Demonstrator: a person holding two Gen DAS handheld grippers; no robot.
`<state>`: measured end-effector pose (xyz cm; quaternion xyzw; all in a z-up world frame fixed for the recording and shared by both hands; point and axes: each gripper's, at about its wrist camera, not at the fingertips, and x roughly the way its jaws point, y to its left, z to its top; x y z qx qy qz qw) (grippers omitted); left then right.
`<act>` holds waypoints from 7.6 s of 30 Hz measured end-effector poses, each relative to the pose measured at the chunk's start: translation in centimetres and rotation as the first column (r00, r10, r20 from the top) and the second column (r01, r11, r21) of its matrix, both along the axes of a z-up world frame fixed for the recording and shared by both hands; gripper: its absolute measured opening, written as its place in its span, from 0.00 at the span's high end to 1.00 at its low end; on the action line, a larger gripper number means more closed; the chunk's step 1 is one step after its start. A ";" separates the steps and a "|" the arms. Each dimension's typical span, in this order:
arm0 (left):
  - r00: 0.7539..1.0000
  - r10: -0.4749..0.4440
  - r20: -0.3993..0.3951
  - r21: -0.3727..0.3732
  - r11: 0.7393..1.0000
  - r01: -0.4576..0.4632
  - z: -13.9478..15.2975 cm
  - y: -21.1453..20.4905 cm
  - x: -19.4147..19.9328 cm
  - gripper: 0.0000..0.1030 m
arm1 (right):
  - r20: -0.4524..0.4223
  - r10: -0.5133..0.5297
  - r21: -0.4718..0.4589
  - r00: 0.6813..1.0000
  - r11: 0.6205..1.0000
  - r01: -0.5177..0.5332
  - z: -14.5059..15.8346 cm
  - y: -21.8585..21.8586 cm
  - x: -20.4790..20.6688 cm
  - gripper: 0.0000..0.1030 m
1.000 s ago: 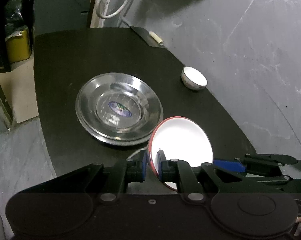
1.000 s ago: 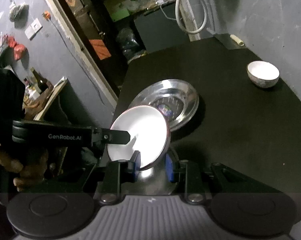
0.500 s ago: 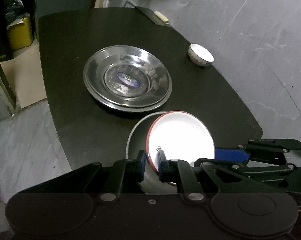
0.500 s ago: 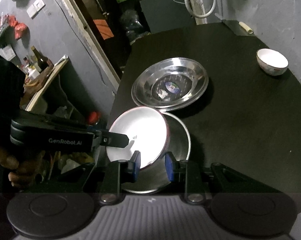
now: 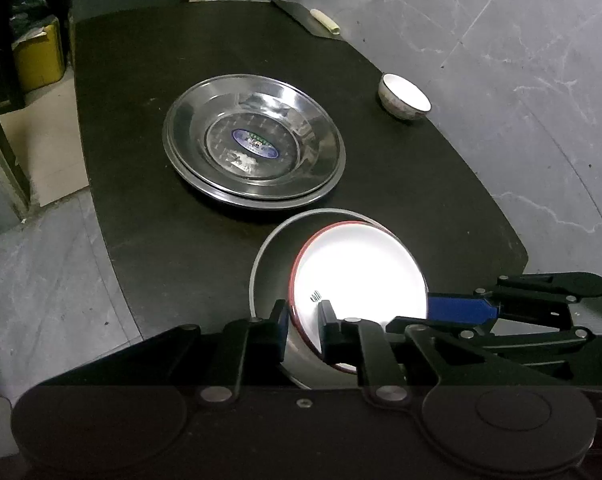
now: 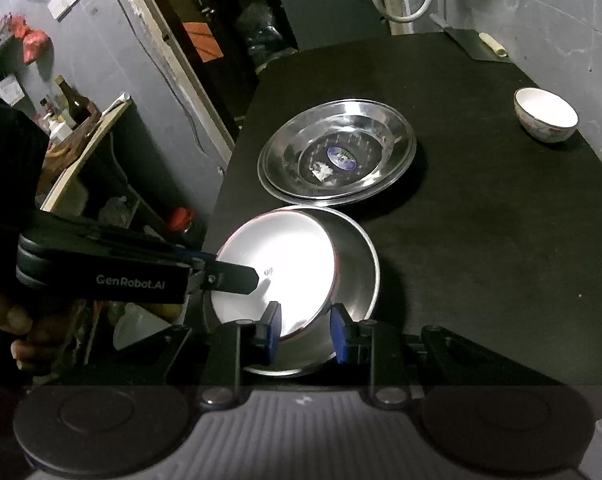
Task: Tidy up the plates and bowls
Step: 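Lift the white bowl and lower it into the steel bowl, then open the left gripper and move it toward the small white bowl, then grasp the rim of the small red-rimmed white bowl with the left gripper, then carry the small white bowl and lower it into the nested bowls, then open the left gripper to release the small white bowl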
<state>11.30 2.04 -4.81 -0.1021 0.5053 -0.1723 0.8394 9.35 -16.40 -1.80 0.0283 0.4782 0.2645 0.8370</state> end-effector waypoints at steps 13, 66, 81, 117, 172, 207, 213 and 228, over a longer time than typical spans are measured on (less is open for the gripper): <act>0.999 0.008 -0.031 0.034 0.999 -0.007 -0.5 -0.7 0.4 0.81 | -0.011 0.045 -0.043 0.999 0.998 -0.045 -0.2 0.6 0.6 0.71; 0.976 0.144 0.163 0.077 0.984 -0.158 4.8 -6.9 12.4 0.01 | 0.204 -0.338 0.151 0.919 0.938 0.312 -1.5 -13.6 9.6 0.00; 0.965 -0.054 0.257 0.282 0.959 -0.022 1.4 -16.8 26.2 0.01 | 0.209 -0.527 0.076 0.824 0.849 0.523 -5.0 -15.6 18.4 0.00; 0.976 -0.214 0.042 0.134 0.969 0.206 -2.0 -19.7 29.6 0.84 | 0.111 -0.570 0.173 0.814 0.818 0.549 -7.3 -16.7 22.8 0.65; 0.989 0.055 0.135 0.010 0.998 -0.057 6.0 1.1 0.9 0.87 | 0.190 -0.085 0.104 0.978 0.992 0.066 3.3 -0.8 1.5 0.77; 0.999 -0.050 0.010 0.182 0.982 0.047 3.3 -1.6 -0.5 0.75 | 0.022 0.009 -0.049 1.000 0.999 -0.008 0.3 0.5 1.3 0.77; 0.999 -0.047 -0.007 0.192 0.980 0.047 3.1 -1.6 -0.4 0.74 | 0.000 0.015 -0.052 1.000 0.999 -0.015 0.0 0.5 1.4 0.77; 0.999 -0.043 -0.011 0.192 0.980 0.044 3.1 -1.7 -0.2 0.69 | 0.011 0.022 -0.057 1.000 0.998 -0.021 0.1 0.5 1.5 0.76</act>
